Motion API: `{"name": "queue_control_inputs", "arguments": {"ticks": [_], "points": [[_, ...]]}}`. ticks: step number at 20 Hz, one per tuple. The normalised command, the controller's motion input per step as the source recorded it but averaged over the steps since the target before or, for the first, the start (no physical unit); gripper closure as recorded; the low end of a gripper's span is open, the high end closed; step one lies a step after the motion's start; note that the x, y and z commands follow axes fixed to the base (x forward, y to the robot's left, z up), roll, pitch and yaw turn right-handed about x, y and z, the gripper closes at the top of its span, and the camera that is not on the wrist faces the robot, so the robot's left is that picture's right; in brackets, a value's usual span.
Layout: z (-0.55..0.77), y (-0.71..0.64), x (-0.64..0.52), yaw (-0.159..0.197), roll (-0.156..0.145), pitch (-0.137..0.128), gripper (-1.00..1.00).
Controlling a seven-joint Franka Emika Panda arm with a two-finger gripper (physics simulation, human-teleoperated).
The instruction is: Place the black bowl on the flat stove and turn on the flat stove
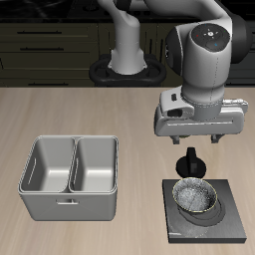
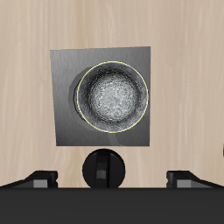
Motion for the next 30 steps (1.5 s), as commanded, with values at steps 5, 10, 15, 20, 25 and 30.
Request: {"name": "queue_control_inputs", "arguments": {"ticks": [5, 10, 15, 20, 25, 30], "points": [[0.15, -0.11, -0.34, -0.061, -0.067, -0.028, -1.00], [-0.01, -0.09, -0.22, -0.039, -0.077, -0.005, -1.00], [-0.11, 0.08, -0.18, -0.012, -0.034, 0.014, -1.00], [-0.11, 0.12, -0.12, 0.004, -0.021, 0.019, -1.00], [-0.11, 0.20, -0.11, 0.006, 0.011, 0.016, -1.00], [-0.13, 0.15, -0.02, 0.006, 0.014, 0.028, -1.00]]}}
